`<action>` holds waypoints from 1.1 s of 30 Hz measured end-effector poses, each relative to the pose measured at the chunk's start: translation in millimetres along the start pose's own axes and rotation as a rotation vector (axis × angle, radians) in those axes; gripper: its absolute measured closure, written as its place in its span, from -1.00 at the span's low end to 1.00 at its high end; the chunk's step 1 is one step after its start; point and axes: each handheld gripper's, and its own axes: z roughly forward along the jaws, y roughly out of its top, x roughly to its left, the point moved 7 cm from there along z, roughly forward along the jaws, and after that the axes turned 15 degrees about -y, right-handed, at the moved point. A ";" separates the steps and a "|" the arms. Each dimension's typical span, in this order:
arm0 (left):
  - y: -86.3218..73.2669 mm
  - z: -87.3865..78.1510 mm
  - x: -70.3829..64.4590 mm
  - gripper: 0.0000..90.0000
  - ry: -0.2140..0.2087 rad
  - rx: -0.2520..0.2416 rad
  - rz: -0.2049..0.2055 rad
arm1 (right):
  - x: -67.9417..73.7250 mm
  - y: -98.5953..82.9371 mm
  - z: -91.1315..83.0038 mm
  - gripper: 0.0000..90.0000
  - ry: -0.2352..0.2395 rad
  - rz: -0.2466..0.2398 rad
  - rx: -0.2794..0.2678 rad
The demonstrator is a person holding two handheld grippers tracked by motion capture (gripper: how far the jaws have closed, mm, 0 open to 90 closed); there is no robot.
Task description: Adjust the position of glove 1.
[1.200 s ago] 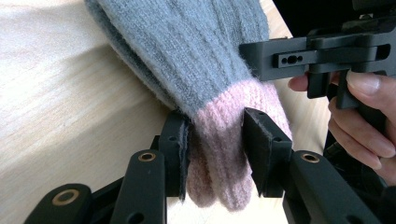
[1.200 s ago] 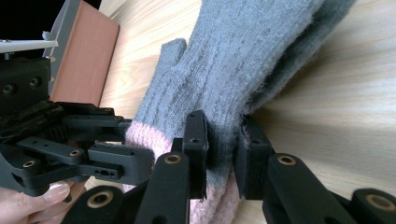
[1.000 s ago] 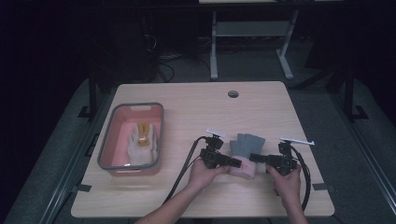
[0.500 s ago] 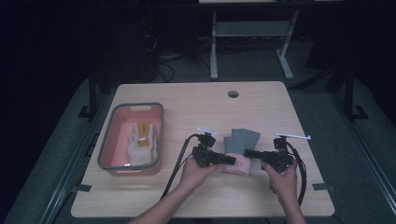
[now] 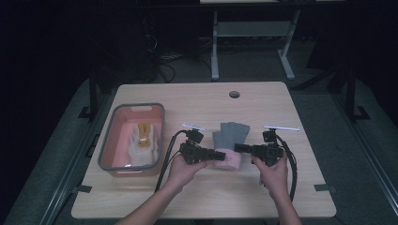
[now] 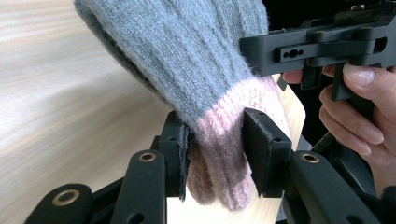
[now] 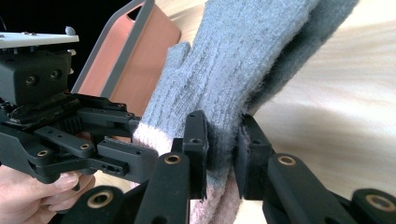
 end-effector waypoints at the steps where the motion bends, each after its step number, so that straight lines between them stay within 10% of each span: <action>1: 0.6 -2.2 0.1 0.38 0.000 -0.004 0.004 | 4.0 2.0 1.0 0.70 0.000 -0.004 0.001; 33: 4.1 -67.6 7.6 0.44 0.021 -0.064 0.000 | 60.4 22.7 28.1 0.70 0.070 -0.064 0.025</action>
